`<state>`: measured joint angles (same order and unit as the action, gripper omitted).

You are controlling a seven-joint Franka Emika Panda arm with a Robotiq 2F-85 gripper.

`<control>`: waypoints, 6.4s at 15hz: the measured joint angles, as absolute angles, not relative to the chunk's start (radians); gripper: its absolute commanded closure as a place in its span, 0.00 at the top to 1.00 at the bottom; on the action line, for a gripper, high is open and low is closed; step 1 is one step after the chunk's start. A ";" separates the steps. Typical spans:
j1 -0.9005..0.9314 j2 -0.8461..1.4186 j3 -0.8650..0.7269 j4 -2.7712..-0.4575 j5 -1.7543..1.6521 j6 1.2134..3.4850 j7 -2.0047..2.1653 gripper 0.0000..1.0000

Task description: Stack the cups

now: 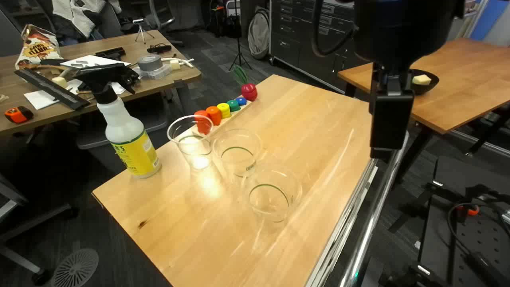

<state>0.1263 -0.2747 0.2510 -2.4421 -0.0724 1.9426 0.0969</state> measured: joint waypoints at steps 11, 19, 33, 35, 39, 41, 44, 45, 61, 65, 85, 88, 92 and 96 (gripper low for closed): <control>0.127 -0.272 0.242 -2.430 -0.072 1.943 0.097 1.00; 0.102 -0.130 0.144 -2.216 -0.093 1.944 0.078 1.00; 0.166 0.520 0.109 -1.510 -0.146 1.919 0.060 1.00; 0.185 0.594 0.109 -1.414 -0.146 1.897 0.060 1.00; 0.201 0.721 0.106 -1.252 -0.146 1.842 0.060 0.75; 0.202 0.775 0.103 -1.188 -0.146 1.815 0.060 0.66; 0.202 0.850 0.102 -1.106 -0.144 1.774 0.054 0.42; 0.202 0.873 0.102 -1.081 -0.142 1.761 0.050 0.34; 0.093 0.877 0.157 -0.953 0.069 1.678 0.026 0.01; 0.028 0.770 0.166 -1.002 0.142 1.675 0.034 0.01; 0.080 0.297 0.147 -1.837 0.163 2.026 0.069 0.01; 0.080 0.275 0.141 -1.908 0.163 2.080 0.075 0.01; 0.080 0.286 0.136 -1.946 0.163 2.127 0.073 0.09; 0.080 0.301 0.130 -1.944 0.148 2.131 0.071 0.51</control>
